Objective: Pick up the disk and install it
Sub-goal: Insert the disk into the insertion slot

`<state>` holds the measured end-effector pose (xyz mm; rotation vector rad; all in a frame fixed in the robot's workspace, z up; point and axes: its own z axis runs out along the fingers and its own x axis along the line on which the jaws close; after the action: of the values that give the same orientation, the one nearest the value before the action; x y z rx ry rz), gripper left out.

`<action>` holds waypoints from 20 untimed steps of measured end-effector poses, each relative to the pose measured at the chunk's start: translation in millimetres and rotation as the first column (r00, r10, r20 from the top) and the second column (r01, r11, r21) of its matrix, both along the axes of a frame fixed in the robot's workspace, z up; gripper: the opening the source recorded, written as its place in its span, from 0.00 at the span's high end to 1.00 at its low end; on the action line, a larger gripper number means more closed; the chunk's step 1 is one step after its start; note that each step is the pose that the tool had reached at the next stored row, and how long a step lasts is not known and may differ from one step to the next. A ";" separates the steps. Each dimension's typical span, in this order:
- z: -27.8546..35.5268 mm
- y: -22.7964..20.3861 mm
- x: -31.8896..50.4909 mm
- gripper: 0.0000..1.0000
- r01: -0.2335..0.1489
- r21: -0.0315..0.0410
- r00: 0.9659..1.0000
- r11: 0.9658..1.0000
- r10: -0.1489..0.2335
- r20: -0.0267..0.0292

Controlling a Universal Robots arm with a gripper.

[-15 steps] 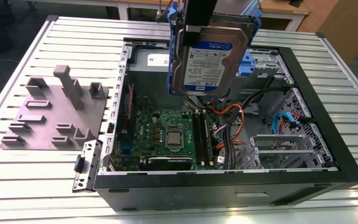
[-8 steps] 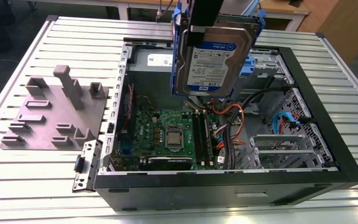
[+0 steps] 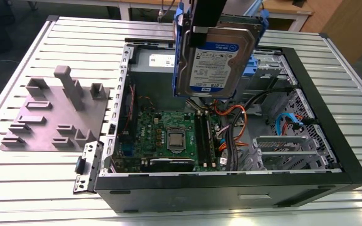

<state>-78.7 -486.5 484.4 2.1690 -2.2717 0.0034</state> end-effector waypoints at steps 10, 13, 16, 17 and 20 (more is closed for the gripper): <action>-0.1 -5.4 -0.1 0.63 0.000 0.000 1.000 1.000 0.000 0.000; -0.1 -5.5 -0.1 0.63 0.000 0.000 1.000 1.000 0.000 0.000; -0.1 -5.5 -0.1 0.63 0.000 0.000 1.000 1.000 0.000 0.000; -0.1 -5.5 -0.1 0.63 0.000 0.000 1.000 1.000 0.000 0.000; -0.1 -7.8 0.0 0.63 0.000 0.000 1.000 1.000 0.000 0.000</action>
<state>-78.7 -494.4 484.3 2.1690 -2.2717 0.0034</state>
